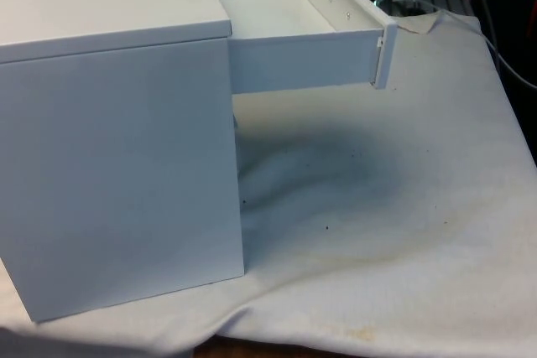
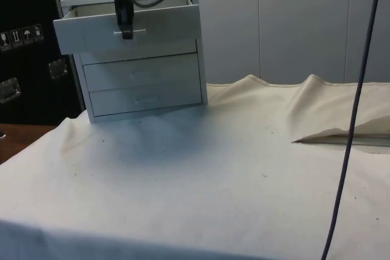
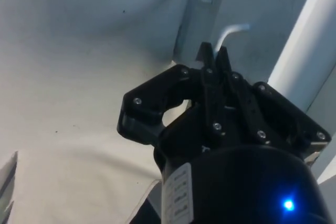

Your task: Open the drawer, then close it.

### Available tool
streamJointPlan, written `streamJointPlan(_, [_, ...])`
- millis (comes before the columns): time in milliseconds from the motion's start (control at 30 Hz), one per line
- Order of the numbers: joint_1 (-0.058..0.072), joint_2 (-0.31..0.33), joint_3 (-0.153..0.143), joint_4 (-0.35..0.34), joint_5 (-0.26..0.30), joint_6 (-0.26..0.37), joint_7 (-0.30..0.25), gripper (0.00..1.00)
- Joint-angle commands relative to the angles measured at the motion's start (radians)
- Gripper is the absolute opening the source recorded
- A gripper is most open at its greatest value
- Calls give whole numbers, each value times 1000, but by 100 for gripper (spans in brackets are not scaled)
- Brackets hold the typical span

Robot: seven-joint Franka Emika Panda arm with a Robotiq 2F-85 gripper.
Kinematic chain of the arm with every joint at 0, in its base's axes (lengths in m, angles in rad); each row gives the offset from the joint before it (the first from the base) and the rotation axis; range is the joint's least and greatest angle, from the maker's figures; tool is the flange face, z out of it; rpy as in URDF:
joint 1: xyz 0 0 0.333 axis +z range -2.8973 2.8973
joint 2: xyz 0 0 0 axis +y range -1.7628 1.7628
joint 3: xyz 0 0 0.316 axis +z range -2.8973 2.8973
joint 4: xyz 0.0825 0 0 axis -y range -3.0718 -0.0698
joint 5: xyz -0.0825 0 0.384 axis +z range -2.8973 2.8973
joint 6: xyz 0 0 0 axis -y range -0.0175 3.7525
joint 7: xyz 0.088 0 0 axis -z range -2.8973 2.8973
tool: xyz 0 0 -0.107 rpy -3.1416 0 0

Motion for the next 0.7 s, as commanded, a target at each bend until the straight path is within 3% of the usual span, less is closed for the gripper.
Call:
streamJointPlan(0, [7,4,4,1,-10,-7,16,0])
streamJointPlan(67, [6,6,7,2,-19,-8,22,3])
streamJointPlan(133, [4,7,10,2,-22,-8,25,12])
streamJointPlan(167, [2,8,13,2,-25,-10,28,22])
streamJointPlan(233, [2,9,14,2,-27,-10,29,28])
streamJointPlan(333, [2,9,14,3,-30,-12,31,44])
streamJointPlan(467, [3,10,15,3,-33,-12,32,67])
streamJointPlan(500, [3,10,15,3,-34,-13,33,77])
streamJointPlan(567, [0,8,16,0,-26,-7,26,87])
streamJointPlan(600, [3,10,15,3,-36,-13,34,87])
streamJointPlan(667, [6,14,19,6,-39,-19,38,97])
